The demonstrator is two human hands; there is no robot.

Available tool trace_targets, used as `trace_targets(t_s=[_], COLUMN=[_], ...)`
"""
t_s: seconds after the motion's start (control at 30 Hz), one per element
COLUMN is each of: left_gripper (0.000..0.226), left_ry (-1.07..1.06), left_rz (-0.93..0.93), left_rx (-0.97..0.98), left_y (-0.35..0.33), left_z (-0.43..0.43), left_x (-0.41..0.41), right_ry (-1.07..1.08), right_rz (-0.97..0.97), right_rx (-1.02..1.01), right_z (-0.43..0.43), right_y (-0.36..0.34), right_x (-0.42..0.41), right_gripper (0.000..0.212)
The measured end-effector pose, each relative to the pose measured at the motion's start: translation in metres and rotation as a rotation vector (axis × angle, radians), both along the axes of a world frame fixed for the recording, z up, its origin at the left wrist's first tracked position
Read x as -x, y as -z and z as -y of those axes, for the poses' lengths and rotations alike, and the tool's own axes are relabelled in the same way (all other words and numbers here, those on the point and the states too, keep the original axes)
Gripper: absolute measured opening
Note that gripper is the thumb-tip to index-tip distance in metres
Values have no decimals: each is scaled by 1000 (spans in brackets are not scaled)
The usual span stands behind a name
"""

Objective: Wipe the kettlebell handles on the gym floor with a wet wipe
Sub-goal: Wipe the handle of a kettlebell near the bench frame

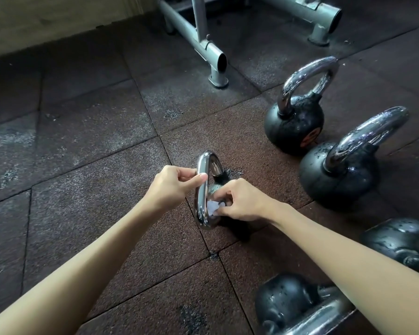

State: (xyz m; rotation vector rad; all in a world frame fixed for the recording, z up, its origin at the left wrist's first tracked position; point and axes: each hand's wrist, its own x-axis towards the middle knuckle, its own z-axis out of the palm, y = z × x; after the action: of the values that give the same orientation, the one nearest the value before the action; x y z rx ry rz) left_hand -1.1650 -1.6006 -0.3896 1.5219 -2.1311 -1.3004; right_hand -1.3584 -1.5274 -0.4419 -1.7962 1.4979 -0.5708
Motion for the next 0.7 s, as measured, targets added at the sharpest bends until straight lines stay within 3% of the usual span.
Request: trace_targets(t_s=[0.2,0.4,0.53,0.7], left_gripper=[22,35,41,49], left_ry=[10,20,38,86], left_rz=[15,139,428,508], left_rx=[-15,4,145,204], left_y=[-3,-7,-13,-20], left_z=[-1,3,12,9], left_x=[0,16,48,86], right_ry=[-10,57,437,824], right_rz=[33,-102,27,243], right_rx=[-8,37,61,40], right_z=[-4,-9,-10,-27], right_y=[-7,-12,-21,-27], right_x=[-2,14,49,91], right_gripper=[15,18,14,13])
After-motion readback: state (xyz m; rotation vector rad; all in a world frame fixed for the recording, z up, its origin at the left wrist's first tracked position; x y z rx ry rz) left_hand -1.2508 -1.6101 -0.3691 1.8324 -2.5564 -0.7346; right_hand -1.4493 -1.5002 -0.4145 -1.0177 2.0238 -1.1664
